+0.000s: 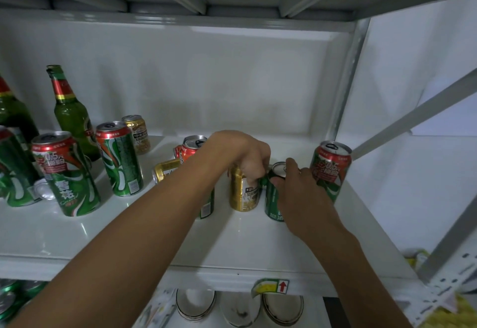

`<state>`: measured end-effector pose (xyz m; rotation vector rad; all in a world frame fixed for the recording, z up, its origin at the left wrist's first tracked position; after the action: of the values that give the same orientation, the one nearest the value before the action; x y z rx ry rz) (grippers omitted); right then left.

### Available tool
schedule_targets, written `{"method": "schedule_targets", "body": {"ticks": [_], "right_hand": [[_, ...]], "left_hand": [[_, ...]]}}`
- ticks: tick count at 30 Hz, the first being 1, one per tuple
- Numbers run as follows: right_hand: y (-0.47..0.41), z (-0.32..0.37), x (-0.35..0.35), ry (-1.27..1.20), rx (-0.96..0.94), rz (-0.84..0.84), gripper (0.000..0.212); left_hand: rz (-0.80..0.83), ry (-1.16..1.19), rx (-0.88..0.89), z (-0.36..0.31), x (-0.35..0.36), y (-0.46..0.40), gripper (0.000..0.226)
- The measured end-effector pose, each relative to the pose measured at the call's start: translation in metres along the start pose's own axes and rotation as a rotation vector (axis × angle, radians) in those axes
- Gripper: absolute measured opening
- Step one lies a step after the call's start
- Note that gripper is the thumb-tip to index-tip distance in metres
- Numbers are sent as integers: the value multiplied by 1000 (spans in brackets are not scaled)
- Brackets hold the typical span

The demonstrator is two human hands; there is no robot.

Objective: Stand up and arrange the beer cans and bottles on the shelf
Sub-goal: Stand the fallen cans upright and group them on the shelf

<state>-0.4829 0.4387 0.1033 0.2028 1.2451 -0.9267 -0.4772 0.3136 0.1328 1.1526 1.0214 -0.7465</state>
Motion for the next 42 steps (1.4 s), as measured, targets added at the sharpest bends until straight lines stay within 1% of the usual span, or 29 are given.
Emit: {"method": "schedule_targets", "body": {"ticks": [3, 6, 10, 12, 15, 17, 18, 20, 24, 27, 29, 32, 35, 37, 40, 42], "right_hand": [[1, 3, 2, 125, -28, 13, 53], [1, 2, 6, 199, -56, 50, 56], [5, 5, 8, 185, -74, 30, 58], [6, 3, 6, 110, -55, -14, 58], [7, 4, 2, 23, -55, -56, 54], [7, 6, 0, 13, -81, -69, 52], [8, 6, -3, -30, -83, -92, 51], [9, 7, -10, -120, -81, -149, 50], [5, 9, -25, -186, -105, -284, 41], [1, 19, -42, -245, -193, -389, 28], [-4, 29, -51, -267, -267, -393, 20], [-20, 47, -57, -252, -382, -317, 15], [-43, 64, -56, -240, -473, -187, 14], [-60, 71, -52, -171, -499, -89, 17], [-84, 80, -43, -82, -513, 93, 20], [-98, 84, -35, -15, -489, 202, 22]], "left_hand": [[52, -69, 5, -5, 3, 3, 38], [38, -58, 0, -4, 4, 7, 40], [-20, -8, 29, 0, 4, 17, 43], [-85, -52, 13, 1, 5, 24, 50], [-241, -127, 11, 2, 2, 41, 57], [-366, -66, 45, 4, -5, 63, 61], [-434, -13, 64, 6, -10, 76, 59], [-573, 62, 105, 13, -19, 107, 51], [-843, 233, 194, 36, -28, 171, 34], [-1076, 367, 143, 71, -27, 205, 31], [-1162, 380, 68, 96, -22, 211, 31], [-1137, 459, 16, 126, -9, 196, 36], [-1076, 441, -2, 143, 7, 171, 49], [-1035, 448, -10, 156, 16, 154, 54], [-939, 420, -13, 172, 28, 129, 47], [-867, 380, -6, 179, 36, 115, 42]]}}
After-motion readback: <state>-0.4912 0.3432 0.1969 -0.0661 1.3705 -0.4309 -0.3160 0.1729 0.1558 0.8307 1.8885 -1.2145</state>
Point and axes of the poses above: each hand's wrist, its own y-axis away from the middle knuckle, its own x-axis out of the palm, z = x × y, the point moved 8 cm from there along -y, towards the middle knuckle, and after that the axes turned 4 degrees about -y, right-handed, at the moved point
